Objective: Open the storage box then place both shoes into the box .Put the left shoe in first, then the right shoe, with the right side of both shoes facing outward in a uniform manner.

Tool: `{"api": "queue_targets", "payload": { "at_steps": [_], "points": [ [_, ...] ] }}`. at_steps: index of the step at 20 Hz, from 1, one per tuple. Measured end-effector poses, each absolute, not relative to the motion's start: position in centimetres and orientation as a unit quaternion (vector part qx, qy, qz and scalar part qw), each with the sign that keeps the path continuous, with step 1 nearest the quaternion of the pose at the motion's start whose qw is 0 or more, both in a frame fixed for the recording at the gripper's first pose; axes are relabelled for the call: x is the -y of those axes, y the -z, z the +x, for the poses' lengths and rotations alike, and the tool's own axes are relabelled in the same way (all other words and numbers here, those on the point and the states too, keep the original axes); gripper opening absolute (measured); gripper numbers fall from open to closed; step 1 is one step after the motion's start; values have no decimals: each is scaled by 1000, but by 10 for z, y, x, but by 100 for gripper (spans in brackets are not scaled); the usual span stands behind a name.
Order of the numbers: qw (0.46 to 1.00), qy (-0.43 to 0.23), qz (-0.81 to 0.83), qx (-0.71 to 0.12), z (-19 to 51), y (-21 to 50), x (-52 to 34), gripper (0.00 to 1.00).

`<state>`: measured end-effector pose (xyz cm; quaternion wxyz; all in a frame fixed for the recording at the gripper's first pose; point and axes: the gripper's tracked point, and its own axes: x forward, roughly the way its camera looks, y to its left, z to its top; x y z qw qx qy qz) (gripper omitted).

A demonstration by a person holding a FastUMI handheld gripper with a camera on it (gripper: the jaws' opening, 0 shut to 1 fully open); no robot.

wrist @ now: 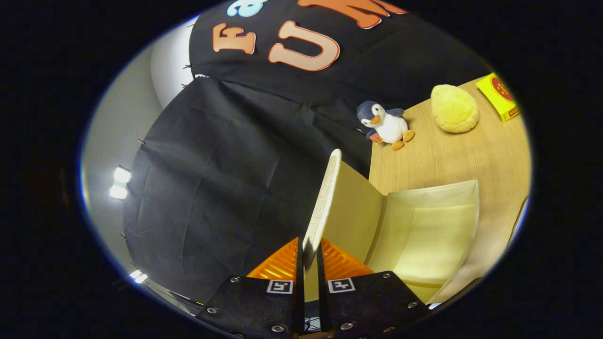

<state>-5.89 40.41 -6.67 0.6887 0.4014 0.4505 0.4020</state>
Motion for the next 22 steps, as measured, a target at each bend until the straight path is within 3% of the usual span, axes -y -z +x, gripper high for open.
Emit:
{"api": "queue_targets", "payload": {
  "at_steps": [14,16,19,22],
  "points": [
    [723,-375,301,-497,-63,98,-563,18],
    [735,-366,282,-496,-59,108,-570,26],
    [751,-355,260,-492,-55,119,-562,47],
    [771,-347,243,-476,-48,128,-545,62]
  ]
}}
